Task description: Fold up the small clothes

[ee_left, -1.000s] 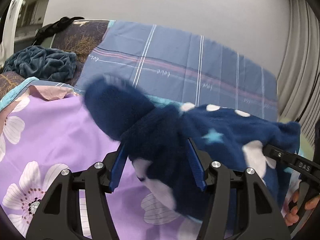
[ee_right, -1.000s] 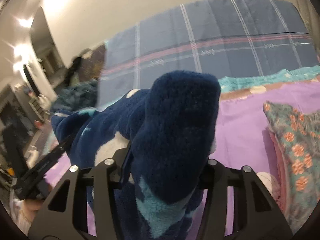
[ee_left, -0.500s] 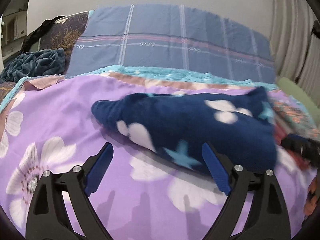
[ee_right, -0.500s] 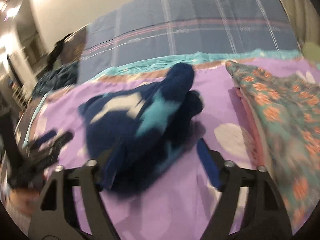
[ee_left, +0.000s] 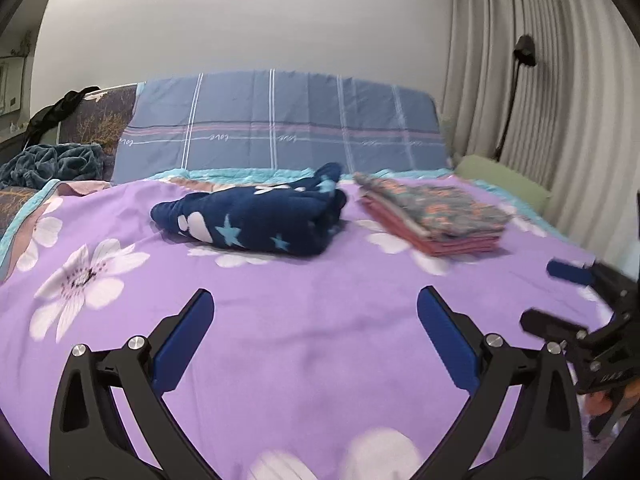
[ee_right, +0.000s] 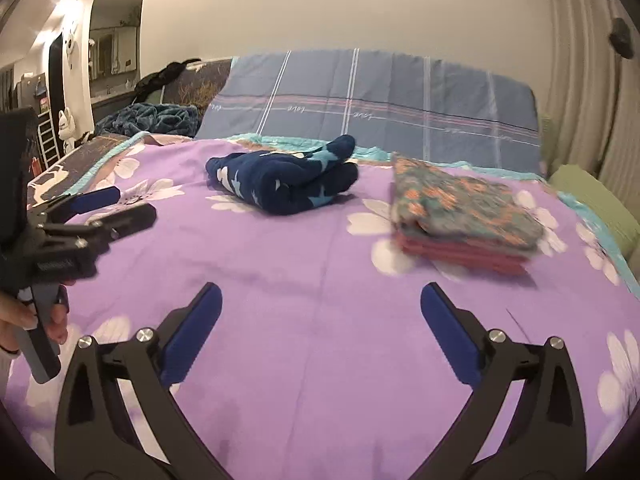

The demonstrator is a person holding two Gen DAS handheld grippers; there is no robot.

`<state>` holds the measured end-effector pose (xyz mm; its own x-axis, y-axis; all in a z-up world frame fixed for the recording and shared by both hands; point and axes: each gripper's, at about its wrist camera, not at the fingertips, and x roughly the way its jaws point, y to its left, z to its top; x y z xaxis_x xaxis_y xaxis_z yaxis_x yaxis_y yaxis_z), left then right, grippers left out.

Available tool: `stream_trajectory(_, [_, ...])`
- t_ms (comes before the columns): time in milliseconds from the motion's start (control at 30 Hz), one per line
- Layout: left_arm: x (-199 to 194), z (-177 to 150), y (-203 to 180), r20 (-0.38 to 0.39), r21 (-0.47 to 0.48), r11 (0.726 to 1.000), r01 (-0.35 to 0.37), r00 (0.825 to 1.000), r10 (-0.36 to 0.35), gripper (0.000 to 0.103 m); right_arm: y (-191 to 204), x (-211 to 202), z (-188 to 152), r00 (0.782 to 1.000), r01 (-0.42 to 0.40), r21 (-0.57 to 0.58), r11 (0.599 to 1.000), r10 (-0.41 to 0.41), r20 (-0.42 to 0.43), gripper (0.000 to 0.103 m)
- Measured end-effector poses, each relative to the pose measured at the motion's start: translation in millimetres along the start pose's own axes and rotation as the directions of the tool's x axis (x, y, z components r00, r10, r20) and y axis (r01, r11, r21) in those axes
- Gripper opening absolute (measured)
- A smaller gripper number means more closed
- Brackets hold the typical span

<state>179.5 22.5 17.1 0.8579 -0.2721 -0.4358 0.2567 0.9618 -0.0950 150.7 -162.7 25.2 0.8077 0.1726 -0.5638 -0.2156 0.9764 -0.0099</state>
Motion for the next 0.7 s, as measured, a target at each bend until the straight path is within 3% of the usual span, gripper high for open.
stream_trajectory(233, [-81,-17,-52,0.057,0.045,0.998,-0.037,0.998,0.034,0.102,1,-78,-33,0.999,-0.042,0.097,0.994,0.040,0.020,0.101])
stream_trajectory(333, [-106,-24,-69,0.066,0.054,0.996,-0.069,0.996,0.065,0.102,6,-104,-39,0.998,-0.008,0.095,0.995,0.002,0.063,0.101])
stream_trajectory(700, [-148,-43,-106,0.069,0.091,0.988,-0.126,0.990,0.120,0.102,8,-151,-57,0.994,0.025,0.132,0.991,-0.039,0.105,0.101])
